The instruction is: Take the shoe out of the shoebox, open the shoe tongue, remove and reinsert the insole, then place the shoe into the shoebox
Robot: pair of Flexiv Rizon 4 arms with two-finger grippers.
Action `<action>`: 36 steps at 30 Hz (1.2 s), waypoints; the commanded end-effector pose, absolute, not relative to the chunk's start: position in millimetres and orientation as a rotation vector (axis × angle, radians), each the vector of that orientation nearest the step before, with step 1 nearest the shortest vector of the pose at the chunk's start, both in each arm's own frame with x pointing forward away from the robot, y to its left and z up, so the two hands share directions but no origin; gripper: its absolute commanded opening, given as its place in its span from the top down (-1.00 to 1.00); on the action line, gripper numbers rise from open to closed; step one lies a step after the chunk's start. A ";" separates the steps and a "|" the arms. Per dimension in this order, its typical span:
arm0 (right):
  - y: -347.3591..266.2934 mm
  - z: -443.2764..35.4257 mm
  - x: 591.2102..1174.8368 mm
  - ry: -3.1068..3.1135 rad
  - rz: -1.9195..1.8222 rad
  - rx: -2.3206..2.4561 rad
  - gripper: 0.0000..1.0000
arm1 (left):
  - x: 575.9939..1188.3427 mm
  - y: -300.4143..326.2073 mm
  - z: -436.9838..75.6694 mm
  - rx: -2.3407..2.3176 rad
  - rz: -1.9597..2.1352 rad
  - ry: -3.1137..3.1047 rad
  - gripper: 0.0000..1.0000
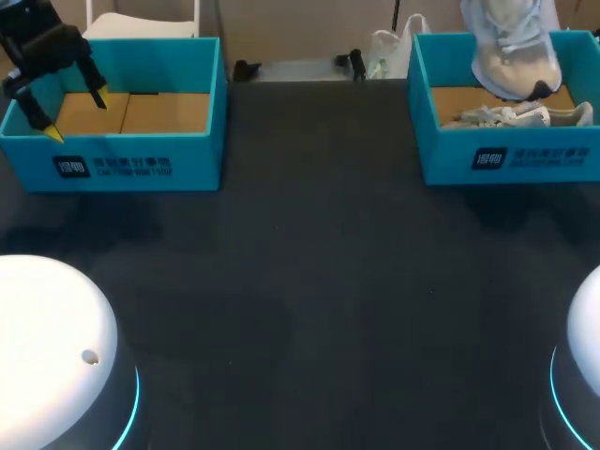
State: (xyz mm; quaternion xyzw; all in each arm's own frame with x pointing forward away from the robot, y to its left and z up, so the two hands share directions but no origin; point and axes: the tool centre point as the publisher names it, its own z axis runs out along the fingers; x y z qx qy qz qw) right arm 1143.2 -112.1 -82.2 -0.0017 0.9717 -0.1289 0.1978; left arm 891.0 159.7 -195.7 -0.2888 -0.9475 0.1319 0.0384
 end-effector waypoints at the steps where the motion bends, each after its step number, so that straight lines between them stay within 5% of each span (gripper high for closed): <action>1: -111.4 -79.0 1148.9 2.736 -0.365 -0.003 1.00 | 891.1 160.3 -195.6 -0.886 0.401 -2.905 -1.00; 24: -174.9 -117.5 1211.3 2.744 -0.380 0.091 1.00 | 891.1 160.3 -195.6 -0.886 0.401 -2.905 -1.00; 36: -206.9 -111.8 1183.8 2.564 -0.487 0.905 1.00 | 891.1 160.3 -195.6 -0.886 0.401 -2.905 -1.00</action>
